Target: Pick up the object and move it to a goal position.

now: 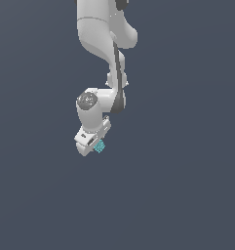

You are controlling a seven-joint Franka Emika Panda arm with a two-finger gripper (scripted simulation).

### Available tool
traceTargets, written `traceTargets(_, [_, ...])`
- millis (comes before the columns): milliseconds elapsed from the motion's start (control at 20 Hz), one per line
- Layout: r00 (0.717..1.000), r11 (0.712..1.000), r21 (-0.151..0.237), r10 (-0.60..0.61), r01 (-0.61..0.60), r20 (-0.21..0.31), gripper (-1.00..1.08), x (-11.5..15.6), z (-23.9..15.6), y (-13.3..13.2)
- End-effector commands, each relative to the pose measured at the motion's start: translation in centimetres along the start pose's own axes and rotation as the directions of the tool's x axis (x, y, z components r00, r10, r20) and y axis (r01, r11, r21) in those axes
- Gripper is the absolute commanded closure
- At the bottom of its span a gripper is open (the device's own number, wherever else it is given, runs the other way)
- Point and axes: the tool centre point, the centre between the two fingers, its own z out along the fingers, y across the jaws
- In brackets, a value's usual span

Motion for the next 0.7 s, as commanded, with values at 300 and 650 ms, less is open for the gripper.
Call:
traceTargets(300, [1.000, 1.000, 0.001, -0.001, 0.001, 0.000, 1.08, 0.04, 0.11, -0.03])
traceTargets(650, [1.000, 1.000, -0.001, 0.000, 0.000, 0.000, 1.08, -0.22, -0.53, -0.08])
